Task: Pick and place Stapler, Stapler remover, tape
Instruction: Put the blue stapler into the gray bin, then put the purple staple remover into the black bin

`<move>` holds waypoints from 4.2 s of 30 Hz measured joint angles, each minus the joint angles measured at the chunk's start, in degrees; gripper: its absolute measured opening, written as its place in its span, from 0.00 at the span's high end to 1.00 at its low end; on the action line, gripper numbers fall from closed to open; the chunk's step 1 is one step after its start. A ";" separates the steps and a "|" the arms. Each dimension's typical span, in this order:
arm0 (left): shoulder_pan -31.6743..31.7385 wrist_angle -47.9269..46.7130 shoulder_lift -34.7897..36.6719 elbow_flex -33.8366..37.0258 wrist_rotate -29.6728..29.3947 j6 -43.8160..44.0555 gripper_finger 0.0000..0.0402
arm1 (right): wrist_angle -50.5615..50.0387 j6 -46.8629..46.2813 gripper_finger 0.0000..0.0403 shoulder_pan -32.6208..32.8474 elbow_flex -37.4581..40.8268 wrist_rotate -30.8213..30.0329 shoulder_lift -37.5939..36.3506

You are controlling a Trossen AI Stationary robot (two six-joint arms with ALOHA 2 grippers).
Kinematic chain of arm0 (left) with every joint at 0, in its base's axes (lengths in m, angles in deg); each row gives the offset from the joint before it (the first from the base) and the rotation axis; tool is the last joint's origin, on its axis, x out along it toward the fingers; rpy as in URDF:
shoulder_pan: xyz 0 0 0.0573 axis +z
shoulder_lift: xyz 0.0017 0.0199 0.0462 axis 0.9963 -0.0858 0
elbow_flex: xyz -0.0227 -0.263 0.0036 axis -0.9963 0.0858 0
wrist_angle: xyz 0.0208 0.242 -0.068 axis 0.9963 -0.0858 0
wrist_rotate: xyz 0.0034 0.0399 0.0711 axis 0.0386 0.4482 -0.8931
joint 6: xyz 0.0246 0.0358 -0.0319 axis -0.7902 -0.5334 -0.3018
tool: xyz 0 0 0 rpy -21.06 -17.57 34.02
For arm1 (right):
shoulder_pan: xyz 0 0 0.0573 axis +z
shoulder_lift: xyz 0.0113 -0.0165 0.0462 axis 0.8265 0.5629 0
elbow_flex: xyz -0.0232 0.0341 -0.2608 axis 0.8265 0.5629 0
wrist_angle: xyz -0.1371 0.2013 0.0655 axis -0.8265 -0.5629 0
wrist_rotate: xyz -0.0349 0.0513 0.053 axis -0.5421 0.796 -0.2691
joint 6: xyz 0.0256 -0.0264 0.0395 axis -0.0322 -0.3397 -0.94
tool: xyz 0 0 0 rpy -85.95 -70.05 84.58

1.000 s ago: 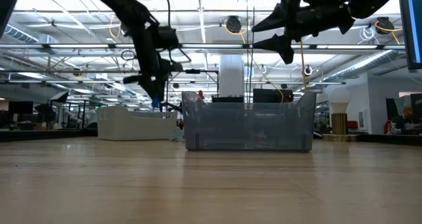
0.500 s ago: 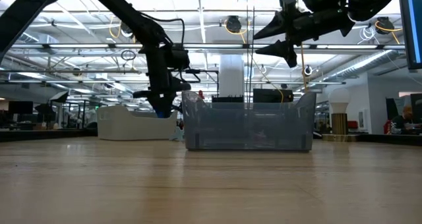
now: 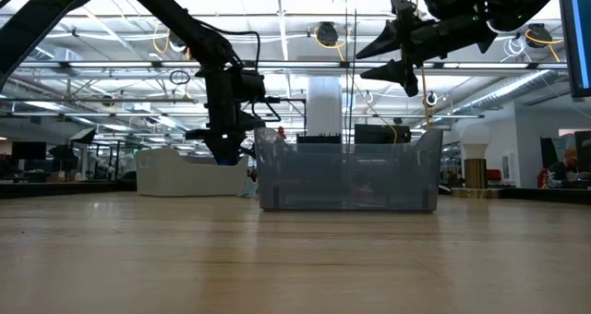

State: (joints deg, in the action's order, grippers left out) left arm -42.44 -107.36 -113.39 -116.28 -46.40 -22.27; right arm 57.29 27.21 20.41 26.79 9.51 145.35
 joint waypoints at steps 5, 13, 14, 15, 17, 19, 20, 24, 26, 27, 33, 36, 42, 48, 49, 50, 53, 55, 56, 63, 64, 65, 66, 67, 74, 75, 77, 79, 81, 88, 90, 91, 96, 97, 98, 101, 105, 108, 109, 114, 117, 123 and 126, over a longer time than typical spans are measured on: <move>-0.07 0.04 0.00 0.00 0.02 -1.66 0.70 | 0.00 -0.39 0.50 0.04 0.00 -1.07 0.00; 0.30 0.55 0.42 0.02 0.35 -1.81 0.60 | 0.66 -0.29 0.51 0.04 0.00 -1.24 0.00; 0.51 0.67 0.91 0.00 1.09 -1.19 0.60 | 0.86 0.01 0.51 0.04 0.00 -1.20 0.00; 0.79 0.92 1.59 0.02 1.96 -0.64 0.60 | 0.91 0.73 0.51 0.04 0.00 -1.20 0.00; 1.50 1.52 3.52 0.00 4.29 -0.04 0.60 | 0.57 2.75 0.51 0.04 -0.36 -1.07 0.86; 1.89 2.06 5.85 0.02 5.86 0.08 0.59 | -1.81 5.28 0.51 0.04 -2.14 -1.14 2.75; 2.12 2.17 7.17 0.00 6.07 -0.09 0.59 | -3.41 7.19 0.51 0.02 -3.51 -1.36 3.99; 2.63 3.29 13.01 0.00 6.06 -1.24 0.58 | -12.01 15.92 0.51 -0.30 -11.43 -7.33 11.32; 2.73 4.11 15.75 0.00 6.03 -1.39 0.58 | -16.60 18.78 0.51 -1.24 -15.68 -10.67 15.90; 2.73 4.66 17.06 0.00 5.87 -1.33 0.58 | -18.49 19.51 0.51 -1.90 -17.63 -11.79 18.21; 2.64 5.29 23.37 0.00 5.13 -1.16 0.58 | -24.56 19.01 0.51 -5.82 -26.36 -11.61 31.18; 2.55 5.33 25.29 0.00 4.93 -1.14 0.58 | -29.02 17.20 0.51 -7.35 -30.03 -11.56 35.85; 2.51 5.40 26.08 0.00 4.90 -1.11 0.58 | -36.79 16.13 0.51 -9.80 -36.47 -11.59 42.49; 2.34 6.24 26.08 0.00 4.52 -1.62 0.58 | -42.09 16.50 0.51 -11.30 -39.83 -11.31 45.69; 2.34 6.69 26.08 0.00 4.52 -1.62 0.58 | -42.44 17.04 0.51 -11.40 -40.15 -11.19 46.14; 2.34 7.22 26.08 0.00 4.51 -1.62 0.58 | -42.56 17.51 0.51 -11.51 -40.48 -10.76 46.58; 2.34 8.88 26.08 0.00 4.50 -1.64 0.58 | -44.57 17.64 0.51 -11.54 -40.59 -9.82 47.80; 2.34 9.67 26.08 0.00 4.50 -2.12 0.58 | -44.80 17.74 0.51 -11.52 -40.59 -9.92 48.71; 2.34 9.78 26.08 0.00 4.49 -2.63 0.58 | -45.13 17.73 0.51 -11.52 -40.59 -9.93 49.05; 1.41 13.29 26.08 0.00 4.39 -7.89 0.58 | -44.29 18.13 0.51 -11.47 -40.59 -13.08 49.31; 1.19 13.90 26.08 0.00 4.39 -8.22 0.58 | -44.27 18.12 0.51 -11.47 -40.59 -13.14 49.31; 1.07 14.43 26.08 0.00 4.39 -8.26 0.58 | -44.15 18.11 0.51 -11.47 -40.59 -13.10 49.31; 0.87 14.96 26.08 0.00 4.40 -8.24 0.58 | -44.09 18.16 0.52 -11.47 -40.59 -13.09 49.31; 0.64 15.34 26.08 0.00 4.41 -8.22 0.58 | -44.12 18.57 0.53 -11.47 -40.59 -13.08 49.30; -1.14 15.43 26.08 0.00 4.35 -8.28 0.58 | -44.11 21.31 0.62 -10.21 -40.59 -12.88 49.29; -1.36 15.43 26.08 0.00 4.39 -8.28 0.58 | -44.11 21.56 0.63 -10.19 -40.59 -12.83 49.29; -1.93 15.43 26.08 0.00 4.37 -8.31 0.58 | -44.13 21.70 0.65 -10.16 -40.59 -12.90 49.29; -2.46 15.43 26.08 0.00 4.12 -8.32 0.58 | -44.11 21.70 0.66 -10.19 -40.59 -12.92 49.29; -3.15 15.41 26.08 0.00 2.85 -8.36 0.58 | -44.13 21.78 0.66 -10.19 -40.57 -13.01 49.29; -4.69 15.39 26.08 0.02 1.00 -8.47 0.58 | -44.41 22.13 0.67 -10.19 -40.57 -9.57 51.49; -5.06 15.35 26.08 0.02 0.98 -8.46 0.58 | -44.42 22.11 0.67 -10.25 -40.91 -7.98 53.02; -5.28 15.31 26.08 0.02 0.92 -8.46 0.58 | -44.75 21.87 0.67 -10.25 -40.97 -7.17 53.77; -6.17 14.36 26.08 0.02 0.90 -8.46 0.58 | -45.95 19.26 0.68 -10.30 -40.93 -4.93 55.46; -6.34 14.13 26.08 0.02 0.85 -8.48 0.58 | -45.91 19.23 0.69 -10.31 -40.92 -4.94 55.46; -6.48 13.93 26.08 0.02 0.85 -8.60 0.58 | -45.88 19.22 0.70 -10.25 -40.87 -5.36 55.49; -6.90 13.66 26.08 0.02 0.21 -9.12 0.58 | -46.13 18.66 0.76 -10.24 -40.83 -5.76 55.27; -7.19 13.64 26.08 0.02 -0.09 -9.11 0.58 | -46.01 18.49 0.85 -10.16 -40.81 -7.19 55.15; -7.33 13.66 26.08 0.02 -0.09 -9.11 0.58 | -46.05 18.47 0.92 -10.27 -40.74 -7.30 55.17; -7.39 13.66 26.08 0.02 -0.09 -9.11 0.58 | -46.08 18.47 0.94 -10.27 -40.74 -7.37 55.17; -7.41 13.26 26.08 0.02 -0.09 -9.09 0.58 | -46.16 18.81 0.99 -10.27 -40.72 -7.59 55.00; -7.40 13.24 26.08 0.02 -0.09 -9.09 0.58 | -46.11 19.32 0.99 -10.23 -40.72 -9.99 54.08; -7.39 13.27 26.08 0.02 -0.11 -9.09 0.58 | -46.66 21.05 1.00 -10.63 -40.40 -13.72 51.28; -7.37 13.27 26.08 0.02 -0.11 -9.07 0.58 | -46.86 21.28 1.00 -11.36 -40.33 -15.05 50.30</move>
State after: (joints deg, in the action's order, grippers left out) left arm -49.82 -94.09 -87.32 -116.26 -46.51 -31.34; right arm 10.43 48.49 9.05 -13.54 -5.54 195.64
